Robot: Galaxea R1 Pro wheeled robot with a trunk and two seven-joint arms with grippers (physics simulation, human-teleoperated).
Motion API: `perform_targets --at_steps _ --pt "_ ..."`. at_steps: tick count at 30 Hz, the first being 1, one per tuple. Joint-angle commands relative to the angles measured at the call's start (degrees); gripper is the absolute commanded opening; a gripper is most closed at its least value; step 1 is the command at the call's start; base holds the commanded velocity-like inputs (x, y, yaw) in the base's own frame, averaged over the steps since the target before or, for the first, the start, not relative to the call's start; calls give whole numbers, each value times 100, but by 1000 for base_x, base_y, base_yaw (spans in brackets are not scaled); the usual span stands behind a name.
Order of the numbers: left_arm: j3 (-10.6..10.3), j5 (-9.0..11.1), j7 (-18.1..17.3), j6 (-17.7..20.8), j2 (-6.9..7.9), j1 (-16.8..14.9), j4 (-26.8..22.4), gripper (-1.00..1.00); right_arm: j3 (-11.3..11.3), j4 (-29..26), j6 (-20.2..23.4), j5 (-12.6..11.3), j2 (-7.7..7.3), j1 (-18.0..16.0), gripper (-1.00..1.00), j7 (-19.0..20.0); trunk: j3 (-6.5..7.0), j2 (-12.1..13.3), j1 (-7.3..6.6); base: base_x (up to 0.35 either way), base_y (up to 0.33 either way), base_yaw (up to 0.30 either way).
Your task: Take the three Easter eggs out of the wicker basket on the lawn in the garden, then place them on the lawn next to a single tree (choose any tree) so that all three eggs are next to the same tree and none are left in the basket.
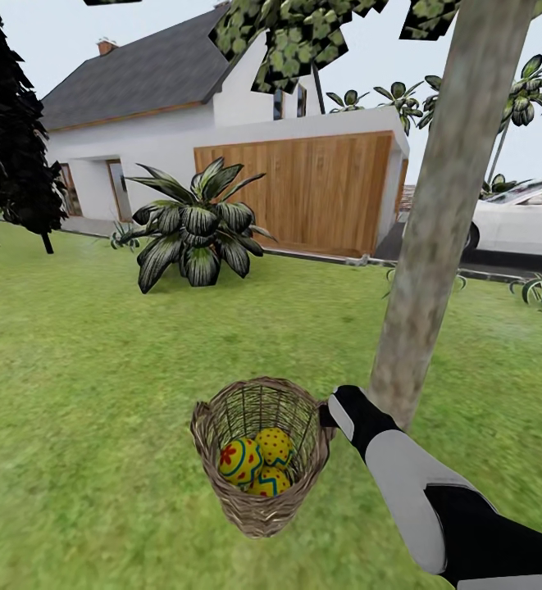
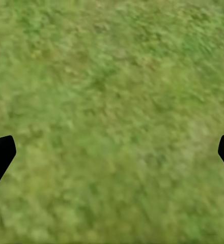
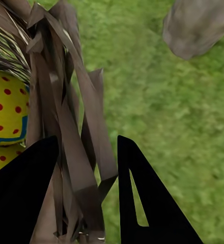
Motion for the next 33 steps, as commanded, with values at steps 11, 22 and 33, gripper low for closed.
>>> perform_targets --at_steps 11,22,33 --pt "1 54 -20 -12 1 1 51 100 -55 -7 6 -49 1 -4 -100 -23 -203 -447 243 0 0 0" --pt "1 54 -20 -14 1 1 52 100 -56 48 15 -49 -2 -2 -100 -23 -401 -888 484 0 0 0" --pt "9 220 -57 -20 1 29 -190 100 -51 50 24 -50 7 -4 -100 -23 -598 -1329 726 0 0 0"
